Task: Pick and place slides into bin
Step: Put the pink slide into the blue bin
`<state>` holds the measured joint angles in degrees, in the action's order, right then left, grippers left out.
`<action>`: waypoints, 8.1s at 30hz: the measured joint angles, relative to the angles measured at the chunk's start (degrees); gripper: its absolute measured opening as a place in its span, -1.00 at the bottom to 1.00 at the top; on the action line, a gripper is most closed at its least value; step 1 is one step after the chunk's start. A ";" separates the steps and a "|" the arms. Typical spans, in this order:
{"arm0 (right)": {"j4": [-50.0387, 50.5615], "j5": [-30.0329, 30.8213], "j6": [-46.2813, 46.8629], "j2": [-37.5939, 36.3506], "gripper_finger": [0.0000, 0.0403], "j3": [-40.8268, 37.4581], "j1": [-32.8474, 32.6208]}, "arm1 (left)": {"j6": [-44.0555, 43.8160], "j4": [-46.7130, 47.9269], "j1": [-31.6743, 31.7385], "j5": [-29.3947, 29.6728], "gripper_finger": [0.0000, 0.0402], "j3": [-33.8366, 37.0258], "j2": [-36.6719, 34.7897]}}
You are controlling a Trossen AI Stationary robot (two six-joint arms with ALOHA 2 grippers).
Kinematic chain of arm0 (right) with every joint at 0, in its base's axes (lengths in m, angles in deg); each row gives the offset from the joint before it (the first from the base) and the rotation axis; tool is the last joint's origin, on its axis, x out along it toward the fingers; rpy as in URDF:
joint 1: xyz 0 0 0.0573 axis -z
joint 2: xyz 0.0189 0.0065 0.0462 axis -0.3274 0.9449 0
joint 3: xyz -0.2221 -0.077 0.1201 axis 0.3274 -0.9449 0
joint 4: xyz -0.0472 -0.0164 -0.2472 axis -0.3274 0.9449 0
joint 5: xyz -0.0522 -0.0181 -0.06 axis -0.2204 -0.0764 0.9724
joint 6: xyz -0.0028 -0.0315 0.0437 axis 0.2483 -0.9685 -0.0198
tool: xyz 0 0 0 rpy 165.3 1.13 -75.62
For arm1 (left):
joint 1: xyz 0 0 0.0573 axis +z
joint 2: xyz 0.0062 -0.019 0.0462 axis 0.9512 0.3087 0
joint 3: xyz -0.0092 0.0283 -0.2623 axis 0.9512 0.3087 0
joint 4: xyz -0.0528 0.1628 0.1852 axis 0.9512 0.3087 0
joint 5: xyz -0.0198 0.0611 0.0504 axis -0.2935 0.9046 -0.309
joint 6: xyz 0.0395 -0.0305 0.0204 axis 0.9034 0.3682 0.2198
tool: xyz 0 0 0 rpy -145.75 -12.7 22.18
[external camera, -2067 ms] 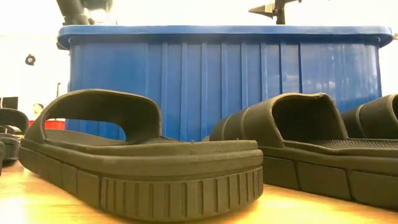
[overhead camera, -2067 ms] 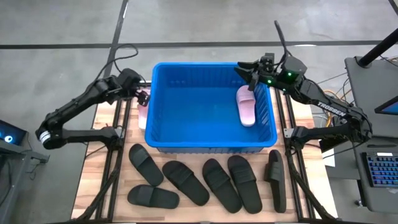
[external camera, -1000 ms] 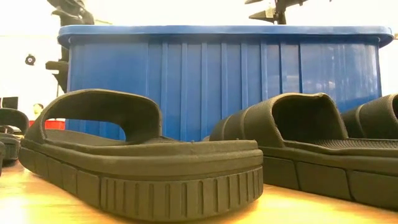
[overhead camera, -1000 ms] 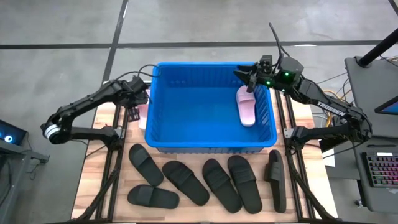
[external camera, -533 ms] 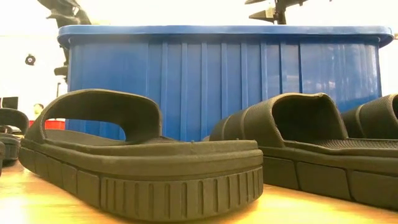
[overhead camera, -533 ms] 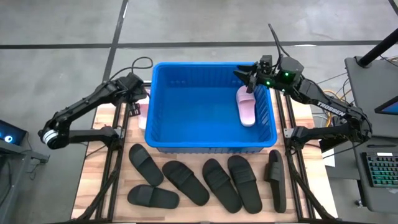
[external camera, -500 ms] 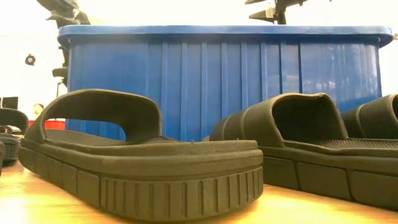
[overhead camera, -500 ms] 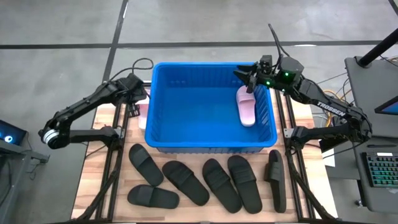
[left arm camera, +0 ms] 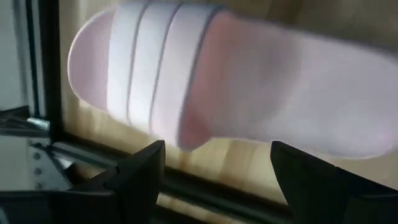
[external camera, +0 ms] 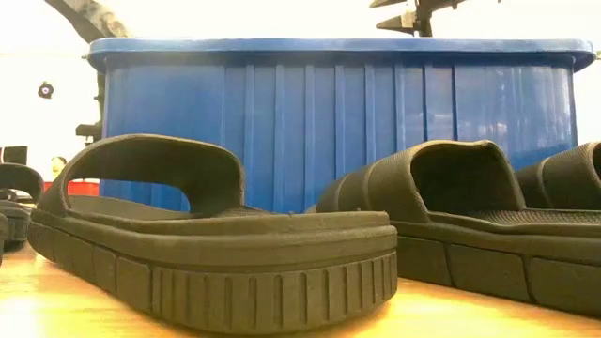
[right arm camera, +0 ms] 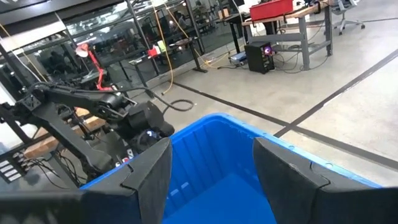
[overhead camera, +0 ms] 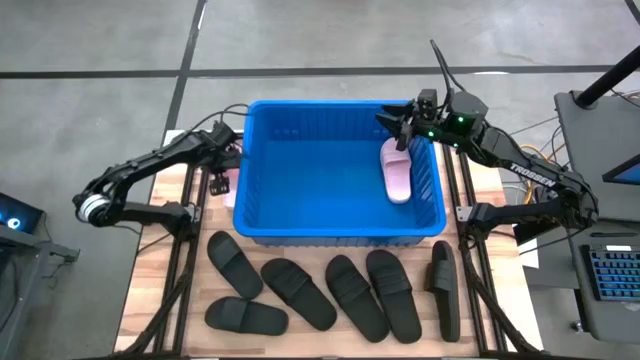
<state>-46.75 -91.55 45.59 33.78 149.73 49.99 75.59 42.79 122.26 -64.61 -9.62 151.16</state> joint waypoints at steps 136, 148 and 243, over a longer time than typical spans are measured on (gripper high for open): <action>-0.55 0.48 1.66 0.00 0.07 0.00 0.19 | -9.28 -14.23 -13.62 10.71 -1.00 -30.57 -0.98; -0.19 10.68 -4.11 -0.98 0.07 0.00 2.06 | -11.04 -14.93 -23.89 16.70 -1.00 -46.93 13.70; 32.59 18.71 -46.22 33.81 0.06 42.69 -8.48 | -10.83 -19.30 -35.88 33.73 -1.00 -66.31 34.49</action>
<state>-14.16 -72.84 -0.63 67.59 192.41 41.50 64.75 23.49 86.38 -30.88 -75.93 185.65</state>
